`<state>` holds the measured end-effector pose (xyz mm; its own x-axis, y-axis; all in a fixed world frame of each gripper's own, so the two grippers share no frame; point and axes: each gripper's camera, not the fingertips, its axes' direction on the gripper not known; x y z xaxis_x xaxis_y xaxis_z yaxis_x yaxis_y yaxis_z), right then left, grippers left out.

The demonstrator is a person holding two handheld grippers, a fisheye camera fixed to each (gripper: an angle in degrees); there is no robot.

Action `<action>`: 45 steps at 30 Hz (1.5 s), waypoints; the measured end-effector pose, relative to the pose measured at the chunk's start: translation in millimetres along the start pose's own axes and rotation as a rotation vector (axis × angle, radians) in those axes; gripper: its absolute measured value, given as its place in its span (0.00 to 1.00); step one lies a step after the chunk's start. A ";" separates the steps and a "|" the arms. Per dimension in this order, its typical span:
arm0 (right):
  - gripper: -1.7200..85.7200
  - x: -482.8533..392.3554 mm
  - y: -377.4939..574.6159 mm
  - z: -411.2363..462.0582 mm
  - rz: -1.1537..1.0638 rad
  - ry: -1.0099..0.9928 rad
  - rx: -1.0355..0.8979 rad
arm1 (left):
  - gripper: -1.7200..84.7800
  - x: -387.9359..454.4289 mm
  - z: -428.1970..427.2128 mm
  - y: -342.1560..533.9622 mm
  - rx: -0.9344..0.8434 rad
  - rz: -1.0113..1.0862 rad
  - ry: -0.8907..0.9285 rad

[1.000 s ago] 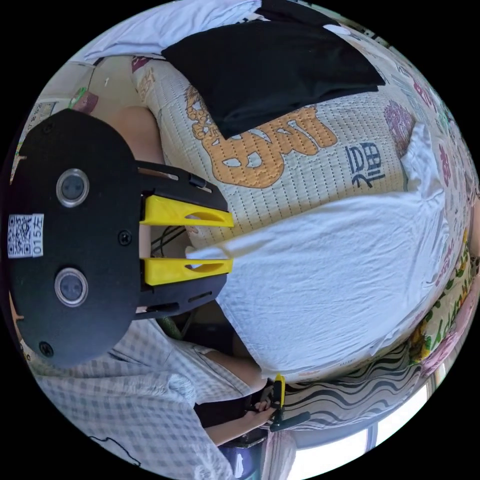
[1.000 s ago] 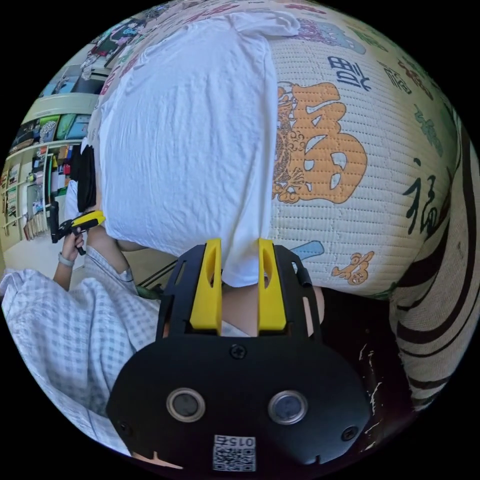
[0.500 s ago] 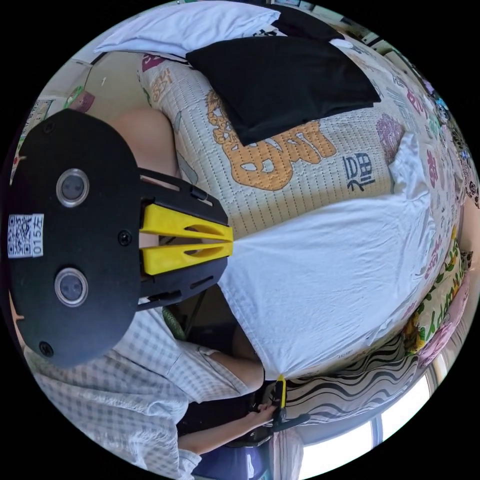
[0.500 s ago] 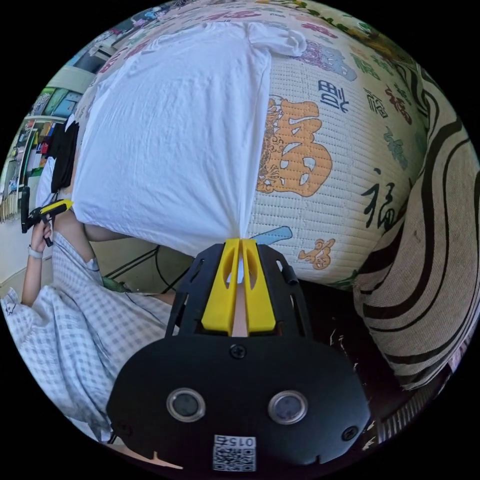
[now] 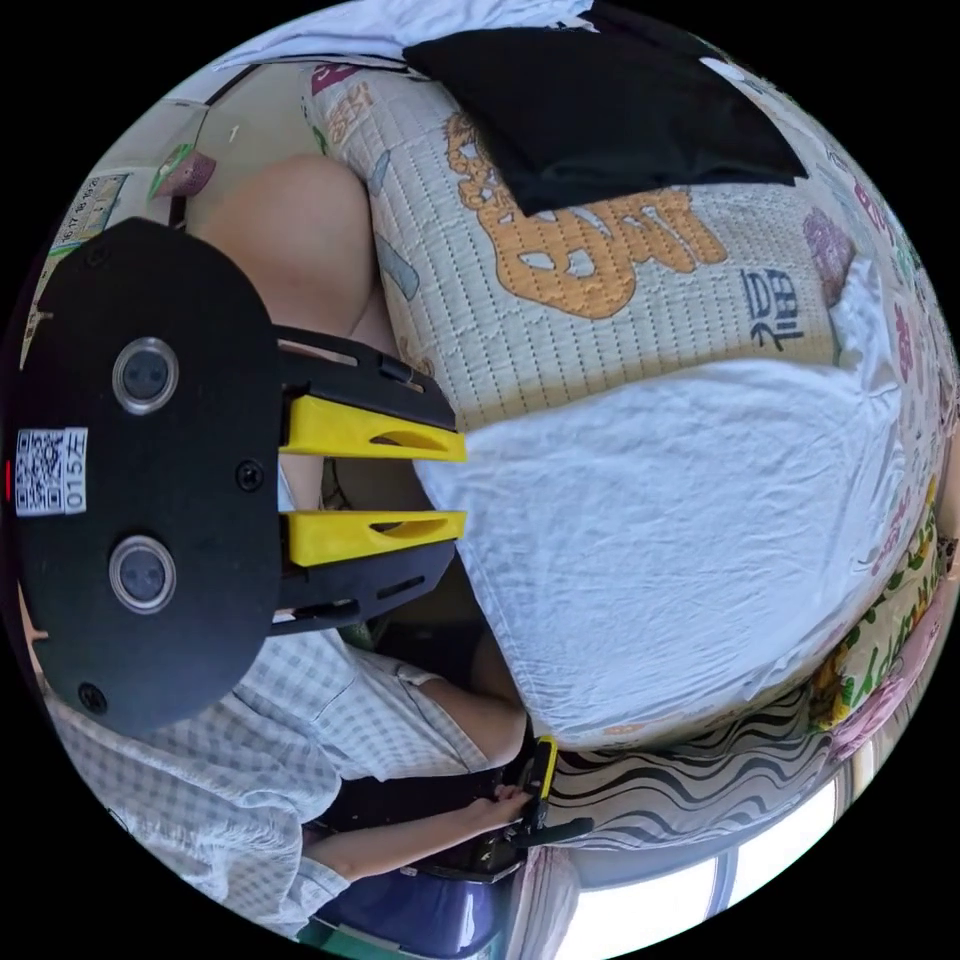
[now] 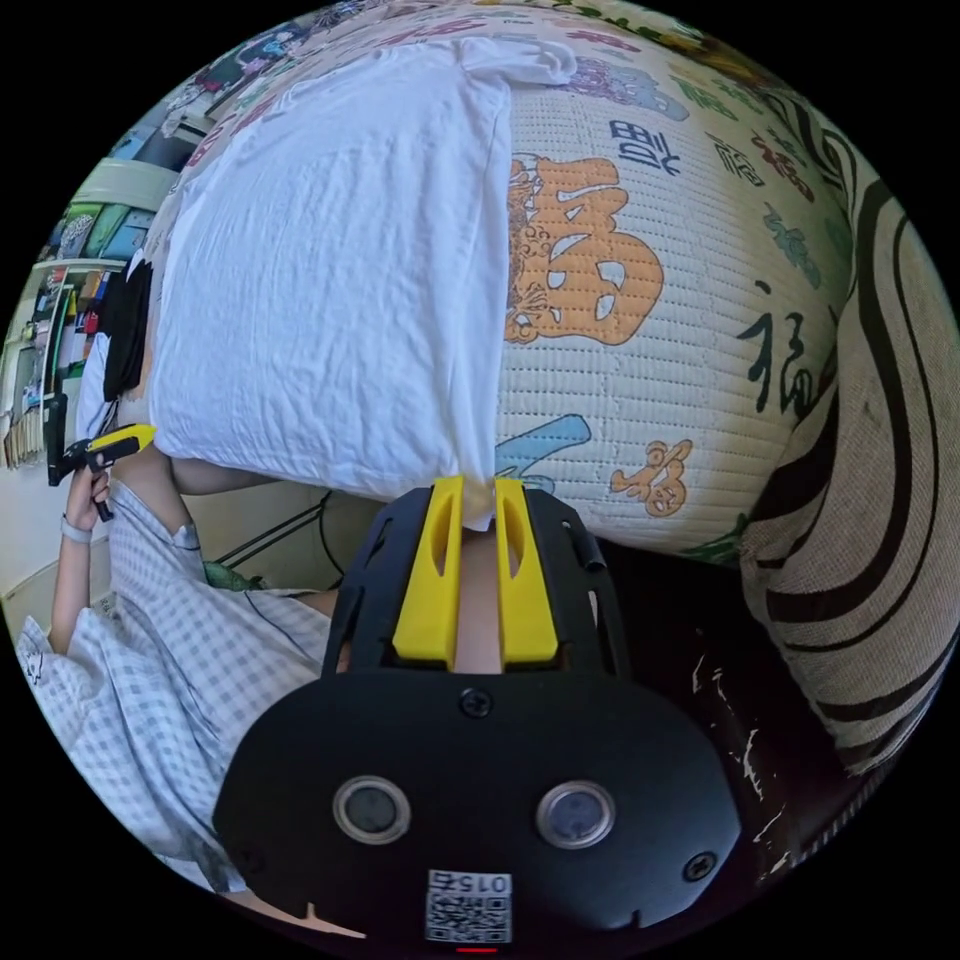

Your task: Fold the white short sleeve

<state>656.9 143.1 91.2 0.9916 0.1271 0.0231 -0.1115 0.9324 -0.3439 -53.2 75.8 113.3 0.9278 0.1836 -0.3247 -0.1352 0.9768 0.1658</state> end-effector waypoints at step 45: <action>0.09 206.5 -167.7 -73.9 0.207 -0.389 0.467 | 0.13 316.2 37.8 -610.1 0.103 0.361 0.064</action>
<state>885.2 -12.1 84.3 0.8602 0.3524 0.3687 -0.4020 0.9133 0.0651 335.8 -466.3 -55.3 0.8025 0.5238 -0.2856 -0.4109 0.8324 0.3719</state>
